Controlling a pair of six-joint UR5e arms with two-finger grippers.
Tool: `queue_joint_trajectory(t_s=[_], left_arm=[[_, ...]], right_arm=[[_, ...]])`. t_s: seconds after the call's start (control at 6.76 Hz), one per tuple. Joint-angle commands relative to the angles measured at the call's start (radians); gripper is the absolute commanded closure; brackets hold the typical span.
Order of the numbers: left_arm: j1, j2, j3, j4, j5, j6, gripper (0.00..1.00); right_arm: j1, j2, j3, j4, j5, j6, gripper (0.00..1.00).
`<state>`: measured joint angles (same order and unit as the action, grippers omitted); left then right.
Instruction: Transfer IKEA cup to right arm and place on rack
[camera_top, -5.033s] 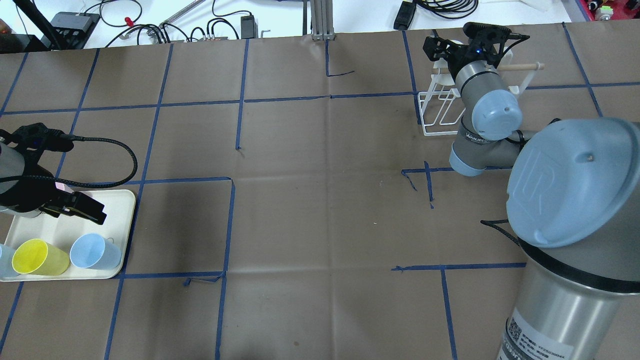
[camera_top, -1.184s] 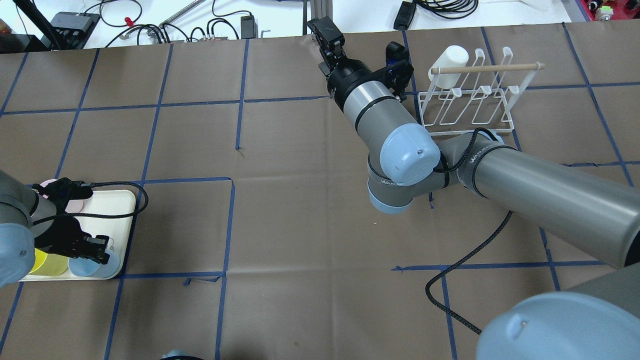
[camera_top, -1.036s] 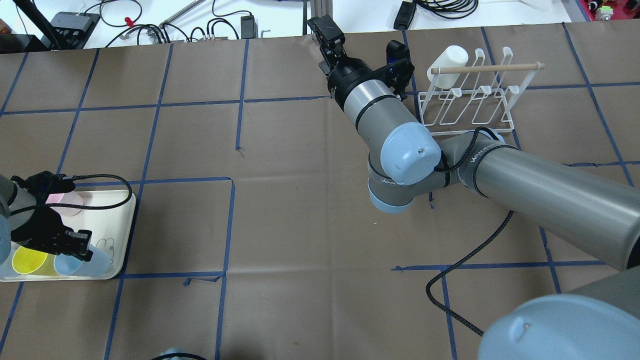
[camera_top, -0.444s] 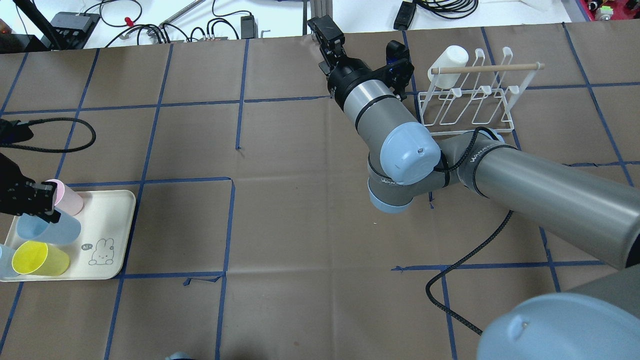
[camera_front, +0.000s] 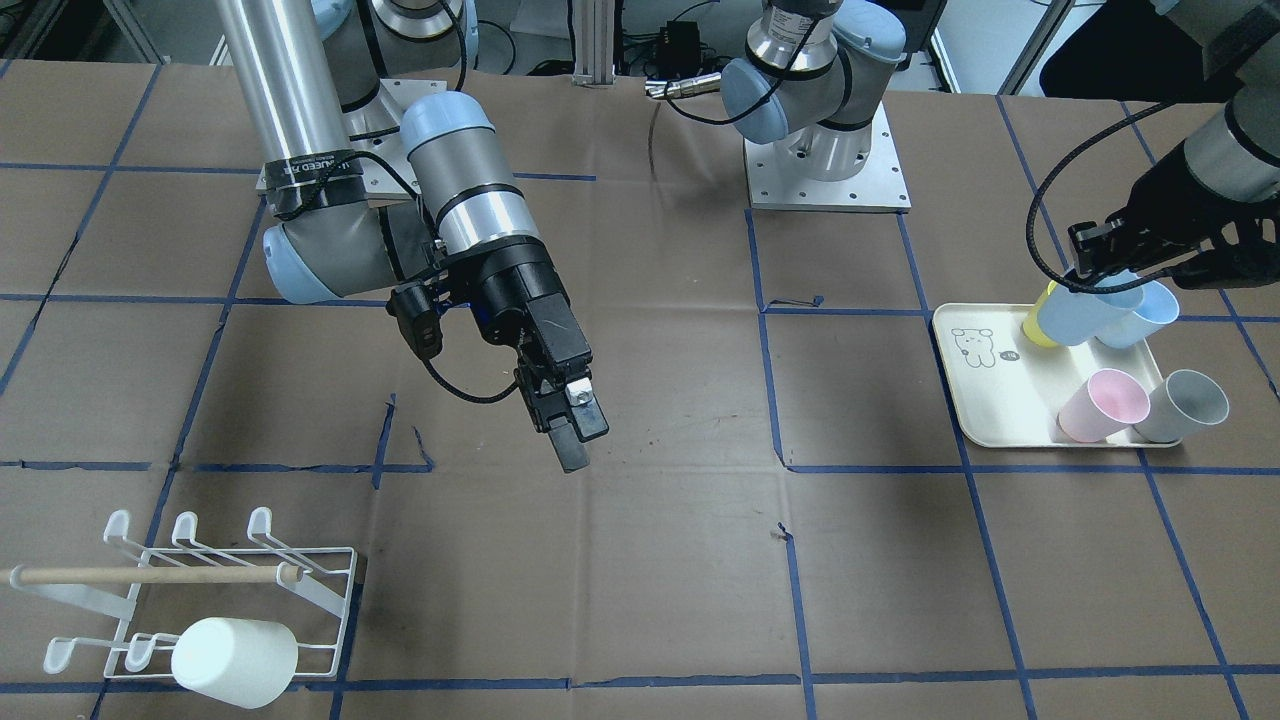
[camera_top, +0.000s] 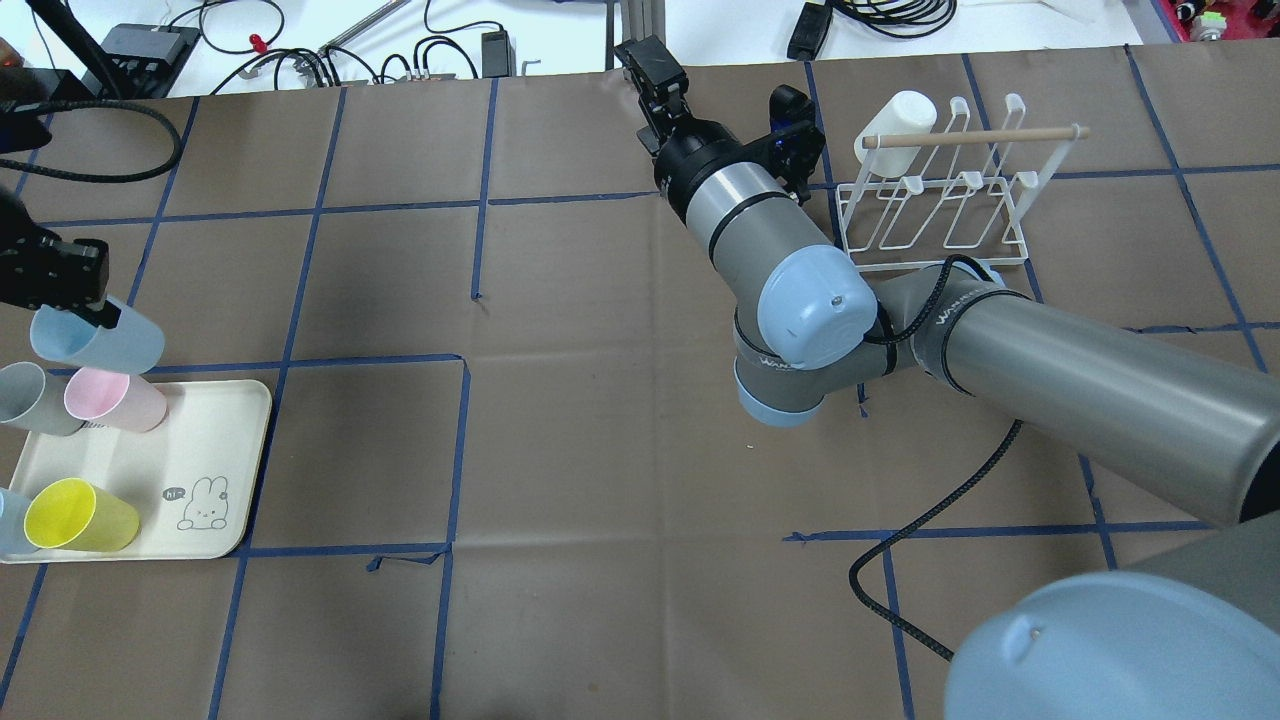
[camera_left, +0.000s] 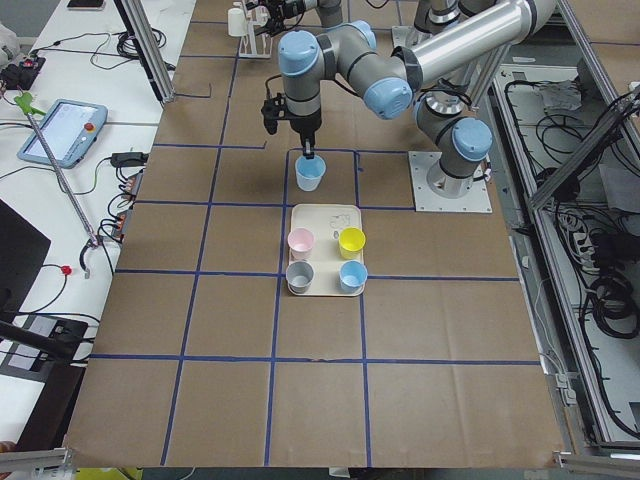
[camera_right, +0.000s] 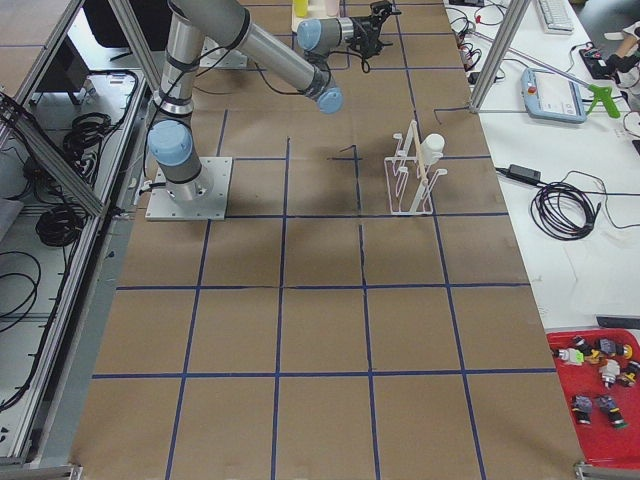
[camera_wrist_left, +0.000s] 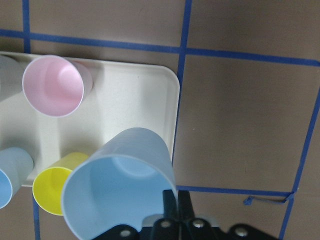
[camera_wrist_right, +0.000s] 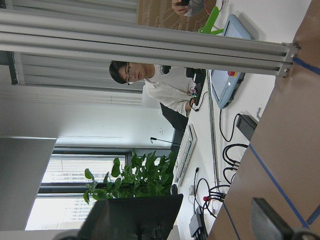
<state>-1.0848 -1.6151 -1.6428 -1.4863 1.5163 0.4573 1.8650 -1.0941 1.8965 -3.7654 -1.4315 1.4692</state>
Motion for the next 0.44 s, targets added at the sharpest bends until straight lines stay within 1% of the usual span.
queue_joint_trajectory(t_s=[0.0, 0.15, 0.3], left_arm=[[-0.108, -0.087, 0.043, 0.218, -0.126, -0.014, 1.00], [-0.159, -0.100, 0.031, 0.336, -0.231, -0.072, 1.00], [-0.206, -0.100, 0.015, 0.413, -0.293, -0.098, 1.00]], right_arm=[[-0.003, 0.008, 0.003, -0.001, 0.005, -0.001, 0.00], [-0.004, -0.009, 0.009, 0.001, 0.006, -0.001, 0.00], [-0.012, -0.013, 0.010, 0.025, 0.072, 0.000, 0.00]])
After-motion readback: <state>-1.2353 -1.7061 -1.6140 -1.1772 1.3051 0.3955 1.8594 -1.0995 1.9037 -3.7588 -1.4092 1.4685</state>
